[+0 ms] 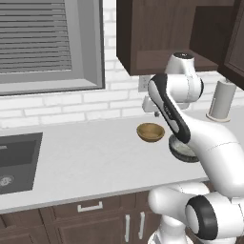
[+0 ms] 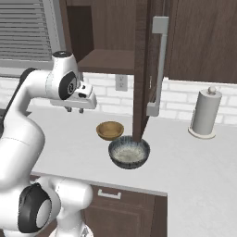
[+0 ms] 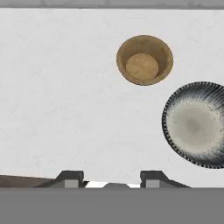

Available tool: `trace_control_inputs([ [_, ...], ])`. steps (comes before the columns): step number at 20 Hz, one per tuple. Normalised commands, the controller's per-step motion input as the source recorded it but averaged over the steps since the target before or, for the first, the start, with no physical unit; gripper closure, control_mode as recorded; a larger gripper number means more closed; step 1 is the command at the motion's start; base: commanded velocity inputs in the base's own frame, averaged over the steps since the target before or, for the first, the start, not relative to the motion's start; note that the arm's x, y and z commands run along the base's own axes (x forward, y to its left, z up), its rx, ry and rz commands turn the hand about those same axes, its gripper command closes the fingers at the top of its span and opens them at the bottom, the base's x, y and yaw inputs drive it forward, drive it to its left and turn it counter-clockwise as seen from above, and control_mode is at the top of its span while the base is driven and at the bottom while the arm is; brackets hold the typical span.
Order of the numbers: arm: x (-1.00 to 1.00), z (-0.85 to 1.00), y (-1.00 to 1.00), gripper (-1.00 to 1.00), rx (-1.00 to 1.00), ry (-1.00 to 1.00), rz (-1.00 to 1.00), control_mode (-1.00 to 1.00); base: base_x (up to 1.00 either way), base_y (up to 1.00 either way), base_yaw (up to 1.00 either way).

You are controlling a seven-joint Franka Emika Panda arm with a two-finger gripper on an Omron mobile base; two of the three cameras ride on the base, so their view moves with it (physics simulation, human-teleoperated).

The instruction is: Pick up the bowls on the counter and stack them on top of one another in the open cabinet. Place the smaller bowl on top of the larger bowl.

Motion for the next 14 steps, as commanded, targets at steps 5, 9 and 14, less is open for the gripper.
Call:
trace_control_inputs([
  [5,-0.03,-0.3,0.0,-1.0,-0.03,0.0,0.0,-1.0,0.0,0.0,0.0],
  [9,0.36,-0.93,0.03,-1.0,-0.26,-0.02,0.01,-1.0,0.0,0.0,0.0],
  [14,0.94,-0.98,-0.09,-1.0,-0.21,0.11,0.11,-1.0,0.0,0.0,0.0],
])
